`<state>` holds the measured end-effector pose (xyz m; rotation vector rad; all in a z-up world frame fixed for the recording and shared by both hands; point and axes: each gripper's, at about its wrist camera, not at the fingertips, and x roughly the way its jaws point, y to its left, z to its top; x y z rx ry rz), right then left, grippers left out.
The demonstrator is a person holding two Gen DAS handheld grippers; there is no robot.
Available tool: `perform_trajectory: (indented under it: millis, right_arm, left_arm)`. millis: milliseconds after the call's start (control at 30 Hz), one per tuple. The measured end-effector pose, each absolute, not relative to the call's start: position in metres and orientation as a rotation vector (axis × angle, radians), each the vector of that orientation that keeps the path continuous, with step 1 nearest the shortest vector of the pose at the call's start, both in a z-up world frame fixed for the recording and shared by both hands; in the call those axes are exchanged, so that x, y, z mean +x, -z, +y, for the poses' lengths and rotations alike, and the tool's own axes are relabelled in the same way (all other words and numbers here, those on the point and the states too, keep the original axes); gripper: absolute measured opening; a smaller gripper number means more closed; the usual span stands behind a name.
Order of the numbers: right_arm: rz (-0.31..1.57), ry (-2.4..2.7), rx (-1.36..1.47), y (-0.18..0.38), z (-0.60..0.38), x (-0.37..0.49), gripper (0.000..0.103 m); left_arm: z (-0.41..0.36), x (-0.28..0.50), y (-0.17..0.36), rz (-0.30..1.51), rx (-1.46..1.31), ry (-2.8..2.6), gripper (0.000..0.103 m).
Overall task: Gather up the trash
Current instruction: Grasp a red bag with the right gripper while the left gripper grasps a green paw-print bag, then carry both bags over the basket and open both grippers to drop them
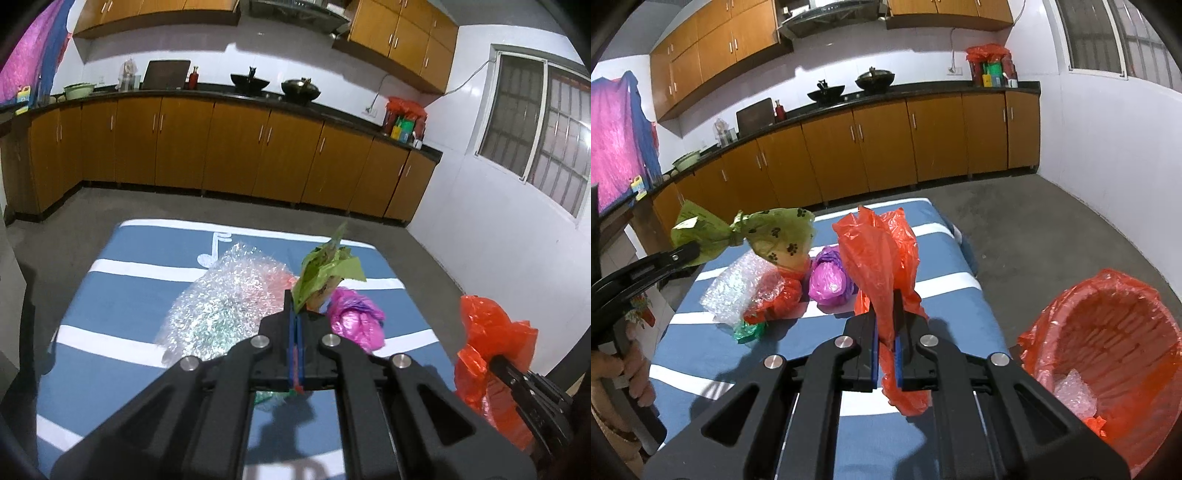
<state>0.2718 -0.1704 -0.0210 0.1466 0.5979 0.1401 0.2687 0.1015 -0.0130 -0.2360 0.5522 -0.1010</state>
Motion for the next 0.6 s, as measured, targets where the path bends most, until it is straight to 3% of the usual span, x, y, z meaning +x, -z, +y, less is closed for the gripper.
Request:
perform_trajectory:
  millis: [600]
  right_arm:
    - [0.524, -0.035, 0.174, -0.003, -0.219, 0.218, 0.007]
  left_arm:
    - [0.054, 0.206, -0.024, 0.504, -0.238, 0.244, 0.003]
